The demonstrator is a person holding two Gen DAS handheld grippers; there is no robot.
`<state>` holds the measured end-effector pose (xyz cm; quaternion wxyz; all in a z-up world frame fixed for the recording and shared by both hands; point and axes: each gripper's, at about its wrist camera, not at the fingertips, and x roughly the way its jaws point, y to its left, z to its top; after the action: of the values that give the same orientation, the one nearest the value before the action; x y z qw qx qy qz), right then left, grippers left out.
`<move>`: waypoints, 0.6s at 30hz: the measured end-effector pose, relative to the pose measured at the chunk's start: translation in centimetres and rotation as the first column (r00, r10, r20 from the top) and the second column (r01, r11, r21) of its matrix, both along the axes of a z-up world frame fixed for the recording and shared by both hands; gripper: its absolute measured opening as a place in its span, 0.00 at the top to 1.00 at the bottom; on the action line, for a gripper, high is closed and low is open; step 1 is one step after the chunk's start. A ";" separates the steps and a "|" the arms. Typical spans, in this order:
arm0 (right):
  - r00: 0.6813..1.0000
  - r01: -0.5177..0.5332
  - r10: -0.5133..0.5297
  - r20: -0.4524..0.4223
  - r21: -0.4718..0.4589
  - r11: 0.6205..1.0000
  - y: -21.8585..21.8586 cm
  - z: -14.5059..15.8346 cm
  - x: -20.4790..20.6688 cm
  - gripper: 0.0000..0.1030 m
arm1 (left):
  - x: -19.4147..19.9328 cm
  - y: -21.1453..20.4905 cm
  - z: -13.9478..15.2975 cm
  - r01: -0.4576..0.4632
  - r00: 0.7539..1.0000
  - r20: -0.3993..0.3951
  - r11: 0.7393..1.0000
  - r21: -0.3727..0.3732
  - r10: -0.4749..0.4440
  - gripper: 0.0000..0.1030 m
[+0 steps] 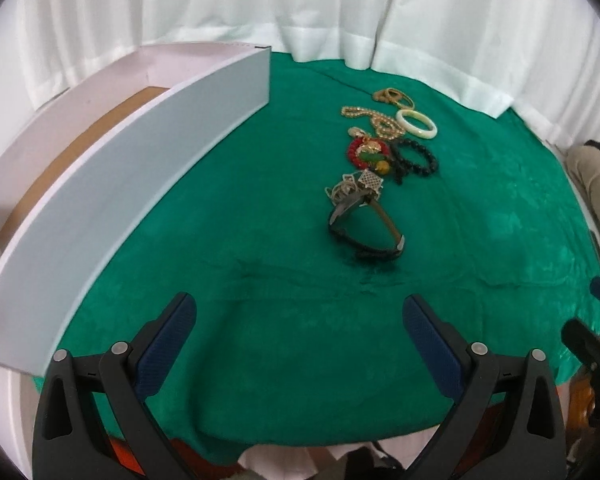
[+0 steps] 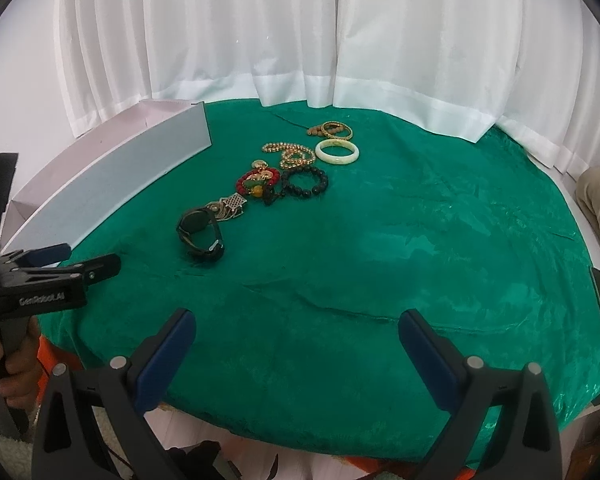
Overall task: Organize jewelry
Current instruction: 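Lower the left gripper onto the black watch and close on its band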
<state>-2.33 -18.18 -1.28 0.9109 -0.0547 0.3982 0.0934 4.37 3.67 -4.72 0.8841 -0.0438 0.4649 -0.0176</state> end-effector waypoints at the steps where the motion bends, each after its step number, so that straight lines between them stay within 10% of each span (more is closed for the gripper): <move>1: 1.000 0.001 -0.001 0.001 0.003 1.000 -0.1 0.0 -0.1 0.00 | 0.5 0.0 -0.1 0.015 1.000 -0.006 1.000 -0.008 -0.015 0.01; 18: 1.000 0.019 -0.018 -0.010 0.028 0.999 -1.4 -0.3 -0.2 0.00 | 9.8 -1.4 -3.8 0.248 0.966 -0.080 0.968 0.028 -0.245 0.01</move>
<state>-2.56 -19.55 -1.60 0.9105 -0.0378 0.4017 0.0908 14.16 2.28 -8.56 0.8575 0.0305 0.5001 -0.1167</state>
